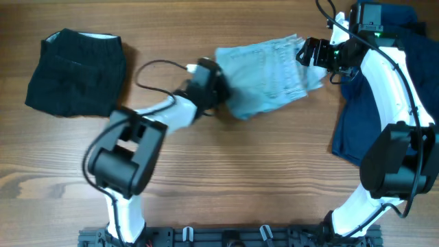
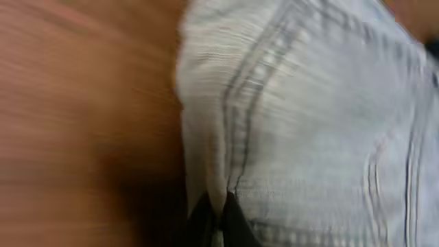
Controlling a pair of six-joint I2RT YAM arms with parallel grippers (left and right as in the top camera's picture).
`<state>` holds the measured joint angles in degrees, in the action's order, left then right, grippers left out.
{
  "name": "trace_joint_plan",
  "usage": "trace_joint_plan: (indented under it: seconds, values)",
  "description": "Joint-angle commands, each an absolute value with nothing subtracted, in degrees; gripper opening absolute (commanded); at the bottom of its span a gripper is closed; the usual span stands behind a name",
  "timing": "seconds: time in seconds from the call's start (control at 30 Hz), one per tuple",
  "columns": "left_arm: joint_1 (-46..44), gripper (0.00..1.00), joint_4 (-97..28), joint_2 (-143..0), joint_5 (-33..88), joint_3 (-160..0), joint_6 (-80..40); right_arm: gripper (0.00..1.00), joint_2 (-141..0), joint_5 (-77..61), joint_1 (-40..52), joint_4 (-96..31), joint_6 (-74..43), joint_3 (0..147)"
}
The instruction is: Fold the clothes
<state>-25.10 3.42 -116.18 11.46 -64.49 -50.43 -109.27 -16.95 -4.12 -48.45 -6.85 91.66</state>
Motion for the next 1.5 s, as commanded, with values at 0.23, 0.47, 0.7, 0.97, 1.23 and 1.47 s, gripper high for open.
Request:
trace_joint_plan:
  seconds: [0.23,0.47,0.7,0.97,1.23,1.47]
  values:
    - [-0.12,0.56,-15.59,-108.51,18.57,-63.99,-31.70,0.90,-110.39,-17.85,3.77,-45.39,-1.43,92.51]
    - [4.89,0.59,-16.08,-98.89,27.29,-63.99,-31.73,0.04,-116.29,-17.67,7.66,-39.44,-2.02,92.51]
    - [-5.74,0.57,-10.33,-93.06,27.62,-63.99,-34.37,0.04,-125.19,-22.59,7.70,-38.41,-3.49,92.51]
    - [-21.69,0.68,-2.68,-95.57,17.43,-63.99,-38.37,0.04,-130.78,-22.55,7.64,-36.88,-9.13,92.27]
    - [-29.04,0.73,-0.27,-106.69,12.10,-67.16,-27.55,0.04,-131.70,-22.52,7.49,-36.64,-9.10,92.25]
    - [-30.76,0.71,-11.70,-113.12,7.68,-81.82,-18.11,0.04,-131.70,-22.55,7.49,-36.82,-9.06,92.25]
